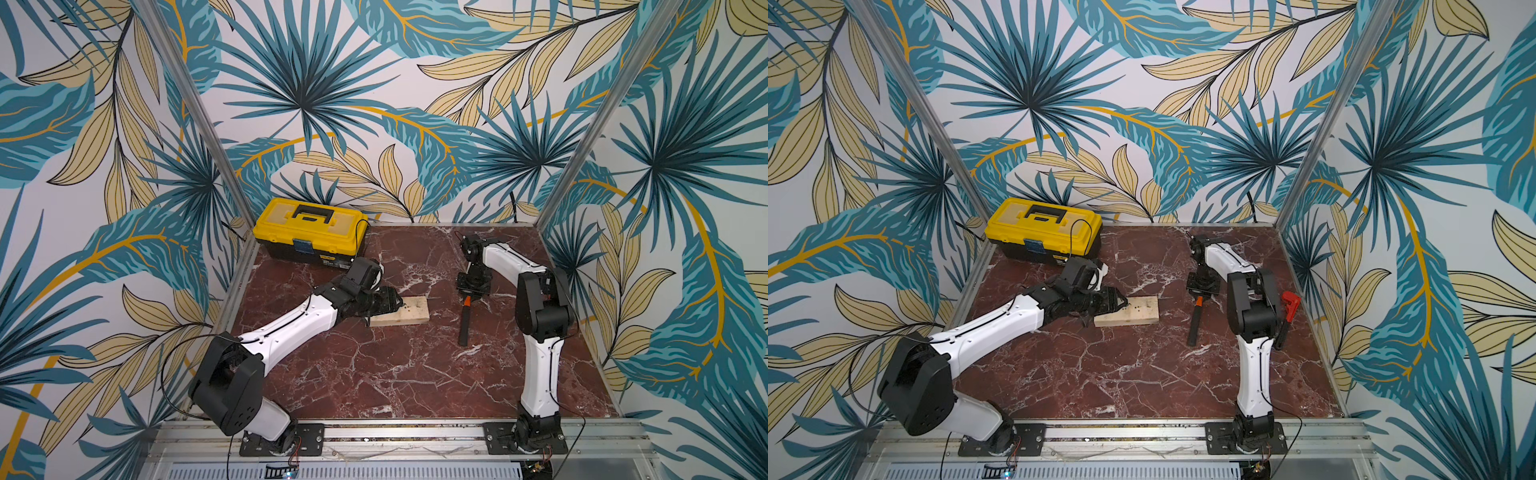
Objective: Use a claw hammer to pull out a nail
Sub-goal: Pick up the hammer at the center of the board.
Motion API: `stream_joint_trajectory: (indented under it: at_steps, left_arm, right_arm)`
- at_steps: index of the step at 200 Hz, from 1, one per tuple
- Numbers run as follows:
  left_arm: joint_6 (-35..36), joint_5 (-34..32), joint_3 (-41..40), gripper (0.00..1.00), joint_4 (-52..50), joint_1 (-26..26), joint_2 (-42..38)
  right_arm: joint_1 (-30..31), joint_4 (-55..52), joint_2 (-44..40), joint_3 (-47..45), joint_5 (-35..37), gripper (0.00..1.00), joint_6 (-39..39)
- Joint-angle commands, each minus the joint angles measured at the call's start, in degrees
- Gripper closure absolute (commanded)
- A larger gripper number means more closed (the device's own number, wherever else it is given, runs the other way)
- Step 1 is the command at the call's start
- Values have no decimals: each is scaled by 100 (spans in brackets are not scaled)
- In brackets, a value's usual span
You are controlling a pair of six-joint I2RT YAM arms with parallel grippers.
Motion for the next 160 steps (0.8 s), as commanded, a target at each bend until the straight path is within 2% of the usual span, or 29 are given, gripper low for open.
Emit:
stream_joint_trajectory:
  at_steps: [1,76,121,160]
  left_arm:
    - [38,-39,167,38,-20,-22,58]
    - [84,-42,350,38,-20,-21,236]
    - [93,-27,450,38,-20,-22,276]
    - [119,65,708,37,-16,-22,300]
  right_arm:
    - [10,-4,-110,-167,35,98,-90]
    - [36,233,-1169,-650,210,100,-232]
    - [97,329,-1655,-783,0,100,-238]
    - [406,333,-2294,-682,-231,100,-439]
